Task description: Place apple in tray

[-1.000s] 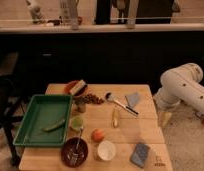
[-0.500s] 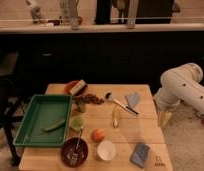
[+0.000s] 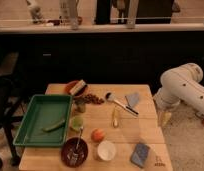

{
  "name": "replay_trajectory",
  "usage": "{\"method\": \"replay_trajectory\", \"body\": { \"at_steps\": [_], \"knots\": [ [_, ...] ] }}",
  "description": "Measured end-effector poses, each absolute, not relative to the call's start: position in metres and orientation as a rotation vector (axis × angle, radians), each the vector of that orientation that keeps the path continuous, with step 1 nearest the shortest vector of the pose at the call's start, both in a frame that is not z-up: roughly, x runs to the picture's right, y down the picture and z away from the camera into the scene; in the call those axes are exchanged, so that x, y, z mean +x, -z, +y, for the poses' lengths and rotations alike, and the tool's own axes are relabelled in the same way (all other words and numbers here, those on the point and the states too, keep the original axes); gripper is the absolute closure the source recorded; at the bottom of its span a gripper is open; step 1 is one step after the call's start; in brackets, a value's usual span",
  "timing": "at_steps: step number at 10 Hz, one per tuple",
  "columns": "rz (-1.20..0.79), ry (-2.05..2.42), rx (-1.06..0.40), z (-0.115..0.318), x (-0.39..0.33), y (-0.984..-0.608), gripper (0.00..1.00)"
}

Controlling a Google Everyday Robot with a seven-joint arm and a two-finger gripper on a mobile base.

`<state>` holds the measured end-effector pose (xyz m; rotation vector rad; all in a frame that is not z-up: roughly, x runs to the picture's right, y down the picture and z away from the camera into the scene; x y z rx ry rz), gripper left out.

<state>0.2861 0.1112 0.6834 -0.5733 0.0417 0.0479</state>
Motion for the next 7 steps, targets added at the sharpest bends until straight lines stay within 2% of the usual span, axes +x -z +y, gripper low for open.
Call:
{"method": "replay_trajectory", "body": {
  "at_steps": [5,7],
  "knots": [
    [0.030,-0.024,-0.568,0.111,0.284,-0.682,0.20],
    [-0.010,0.096,-0.576,0.116,0.263,-0.682,0.20]
  ]
}}
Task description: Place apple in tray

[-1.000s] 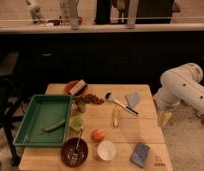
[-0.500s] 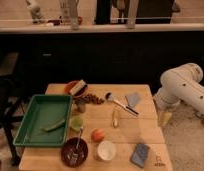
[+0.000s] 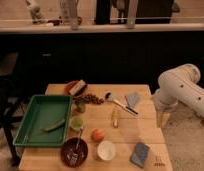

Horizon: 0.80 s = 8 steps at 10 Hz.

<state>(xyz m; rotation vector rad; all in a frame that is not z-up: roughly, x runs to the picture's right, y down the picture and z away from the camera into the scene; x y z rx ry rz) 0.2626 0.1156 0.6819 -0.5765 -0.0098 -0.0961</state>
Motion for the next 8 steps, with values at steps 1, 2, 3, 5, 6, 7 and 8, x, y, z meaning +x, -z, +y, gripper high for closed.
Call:
{"method": "replay_trajectory", "body": {
  "at_steps": [1,2,3,5,6,7,8],
  "knots": [
    [-0.034,0.168,-0.583,0.119,0.243,-0.682,0.20],
    [-0.052,0.228,-0.587,0.121,0.225,-0.682,0.20],
    [-0.076,0.304,-0.592,0.125,0.200,-0.682,0.20],
    [-0.131,0.474,-0.600,0.136,0.153,-0.681,0.20],
    [-0.167,0.574,-0.603,0.143,0.134,-0.680,0.20],
    [-0.207,0.674,-0.604,0.152,0.117,-0.677,0.20],
    [-0.244,0.753,-0.598,0.160,0.105,-0.674,0.20]
  ]
}}
